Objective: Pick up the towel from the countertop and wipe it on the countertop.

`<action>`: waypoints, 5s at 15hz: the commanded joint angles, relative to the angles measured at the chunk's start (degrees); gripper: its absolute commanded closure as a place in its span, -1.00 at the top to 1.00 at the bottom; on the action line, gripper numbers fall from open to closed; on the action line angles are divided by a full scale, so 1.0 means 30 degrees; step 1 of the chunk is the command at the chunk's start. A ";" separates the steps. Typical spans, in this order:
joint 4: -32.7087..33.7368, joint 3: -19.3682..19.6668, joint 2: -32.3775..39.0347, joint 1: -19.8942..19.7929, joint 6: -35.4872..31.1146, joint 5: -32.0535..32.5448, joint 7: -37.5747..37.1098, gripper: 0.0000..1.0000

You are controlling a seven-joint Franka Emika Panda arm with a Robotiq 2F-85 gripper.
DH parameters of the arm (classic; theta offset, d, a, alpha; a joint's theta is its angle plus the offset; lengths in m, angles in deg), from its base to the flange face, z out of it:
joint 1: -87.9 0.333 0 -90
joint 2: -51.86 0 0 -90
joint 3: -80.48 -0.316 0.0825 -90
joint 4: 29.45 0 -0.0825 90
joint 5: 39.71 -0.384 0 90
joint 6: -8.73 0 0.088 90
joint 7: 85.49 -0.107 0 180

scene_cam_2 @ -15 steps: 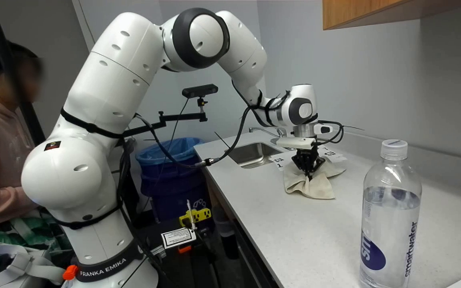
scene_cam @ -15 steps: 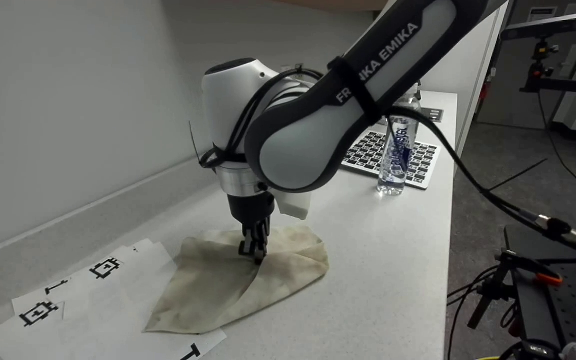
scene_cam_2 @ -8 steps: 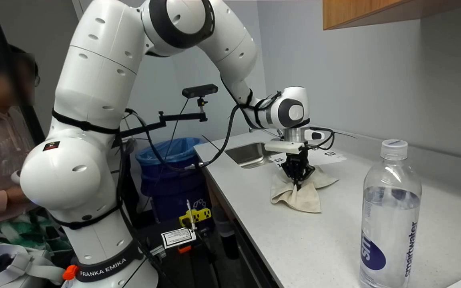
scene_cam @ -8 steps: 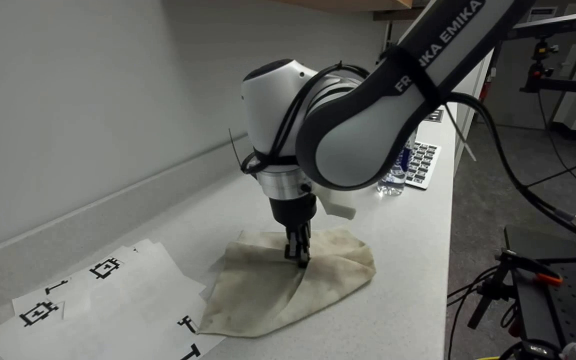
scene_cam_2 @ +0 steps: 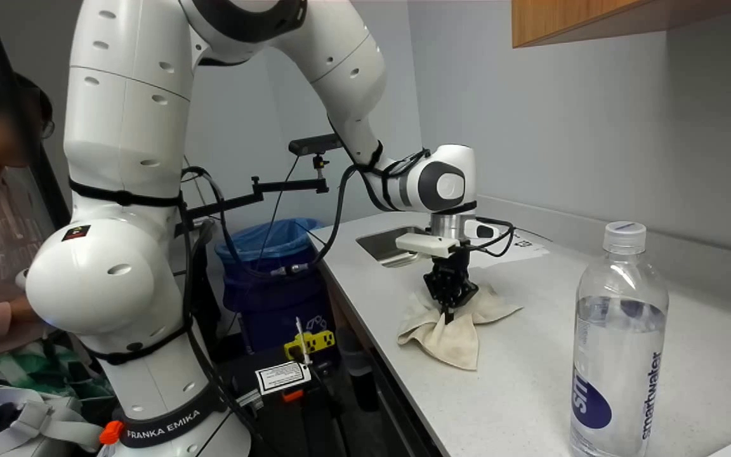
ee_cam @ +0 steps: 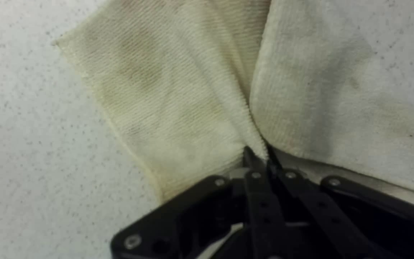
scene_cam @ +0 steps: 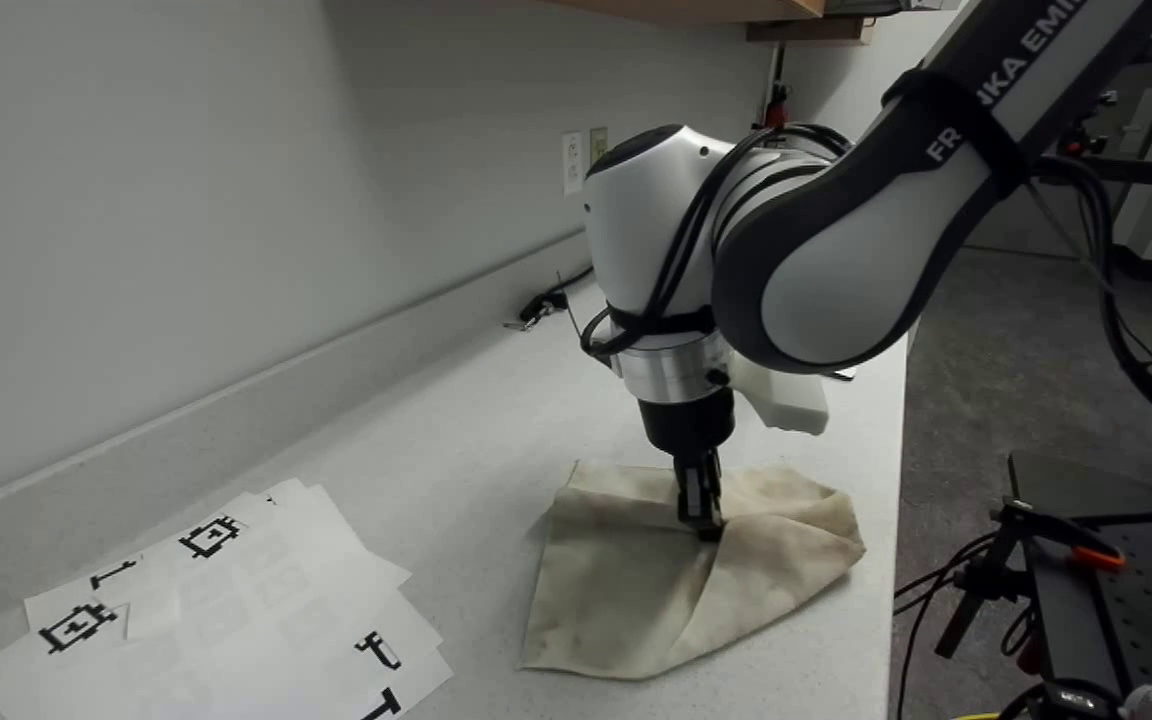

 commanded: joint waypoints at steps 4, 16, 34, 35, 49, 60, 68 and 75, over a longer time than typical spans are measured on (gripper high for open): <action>-0.0186 0.0027 0.0354 -0.0040 -0.0801 0.0229 0.0010 -0.98; 0.6566 0.0210 0.2951 0.0819 -0.1232 0.0709 -0.0122 -0.98; 0.0459 -0.1697 -0.1269 0.1107 -0.1490 -0.0149 0.0693 -0.98; 0.0104 -0.1851 -0.1641 0.1121 -0.1547 -0.0191 0.0734 -0.98; -0.1530 -0.4024 -0.3030 0.1336 -0.1344 -0.2553 0.3144 -0.98; -0.1468 -0.4056 -0.2987 0.1583 -0.1170 -0.2376 0.2966 0.36; -0.1824 -0.3680 -0.3932 0.1473 -0.1506 -0.2125 0.2551 1.00; -0.3025 -0.2893 -0.5850 0.1163 -0.1708 -0.2058 0.1883 1.00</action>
